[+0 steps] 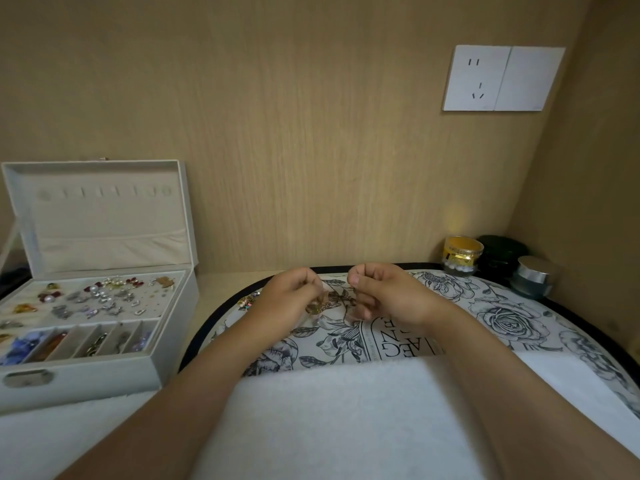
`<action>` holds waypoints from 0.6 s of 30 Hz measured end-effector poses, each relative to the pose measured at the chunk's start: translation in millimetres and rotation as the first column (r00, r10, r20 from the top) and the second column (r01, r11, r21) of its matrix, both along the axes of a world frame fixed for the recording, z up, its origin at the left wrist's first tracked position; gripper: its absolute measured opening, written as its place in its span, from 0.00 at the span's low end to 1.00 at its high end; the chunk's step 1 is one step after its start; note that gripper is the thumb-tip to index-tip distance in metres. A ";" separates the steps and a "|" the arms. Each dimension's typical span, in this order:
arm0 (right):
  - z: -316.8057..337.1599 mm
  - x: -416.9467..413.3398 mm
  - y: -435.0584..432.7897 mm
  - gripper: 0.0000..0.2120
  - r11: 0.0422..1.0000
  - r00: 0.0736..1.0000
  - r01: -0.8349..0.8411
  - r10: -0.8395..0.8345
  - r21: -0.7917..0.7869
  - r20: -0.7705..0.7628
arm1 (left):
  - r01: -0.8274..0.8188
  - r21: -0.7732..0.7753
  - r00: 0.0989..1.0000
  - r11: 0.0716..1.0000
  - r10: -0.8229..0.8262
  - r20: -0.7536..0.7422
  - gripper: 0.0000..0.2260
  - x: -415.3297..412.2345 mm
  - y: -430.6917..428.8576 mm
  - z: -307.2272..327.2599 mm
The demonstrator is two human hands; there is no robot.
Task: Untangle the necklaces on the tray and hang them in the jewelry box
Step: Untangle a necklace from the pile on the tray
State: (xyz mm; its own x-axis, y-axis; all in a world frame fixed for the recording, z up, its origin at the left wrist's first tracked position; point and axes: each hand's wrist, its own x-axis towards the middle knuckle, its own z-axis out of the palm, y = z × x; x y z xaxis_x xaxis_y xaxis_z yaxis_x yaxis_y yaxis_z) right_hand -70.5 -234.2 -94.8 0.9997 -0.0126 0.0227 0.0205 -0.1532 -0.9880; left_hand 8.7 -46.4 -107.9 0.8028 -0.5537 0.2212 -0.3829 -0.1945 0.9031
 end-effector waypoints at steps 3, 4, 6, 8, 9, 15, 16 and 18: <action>-1.2 1.4 5.0 0.07 0.998 0.999 -0.025 0.027 0.063 -0.034 | 0.019 -0.101 0.991 0.995 -0.033 -0.133 0.10 -3.4 1.1 9.0; -0.6 1.0 6.2 0.05 1.000 0.999 -0.014 0.015 0.028 -0.041 | 0.009 -0.104 0.990 0.995 -0.023 -0.138 0.10 -3.5 1.5 11.4; -0.2 0.1 5.8 0.05 0.993 0.998 0.037 -0.041 -0.111 -0.037 | -0.019 -0.108 0.989 0.994 0.002 -0.150 0.11 0.3 2.6 12.7; -0.1 -1.2 5.7 0.04 0.965 0.996 0.080 -0.086 -0.249 -0.015 | -0.028 -0.129 0.972 0.991 -0.003 -0.235 0.12 5.1 3.6 13.6; -0.1 -1.5 6.3 0.04 0.952 0.995 0.093 -0.097 -0.291 -0.002 | -0.020 -0.142 0.962 0.990 -0.019 -0.271 0.11 6.5 4.6 13.9; -2.8 -0.9 8.9 0.06 0.946 0.987 0.160 -0.149 -0.281 0.060 | -0.029 0.025 0.990 0.999 0.033 -0.136 0.08 7.2 12.9 18.7; -3.3 -0.7 8.7 0.06 0.947 0.985 0.172 -0.160 -0.273 0.064 | -0.036 0.069 0.995 0.997 0.042 -0.090 0.07 6.9 14.5 20.5; -3.6 -0.6 8.6 0.07 0.940 0.980 0.200 -0.187 -0.275 0.070 | -0.042 0.116 0.998 0.992 0.047 -0.039 0.07 6.3 17.7 24.2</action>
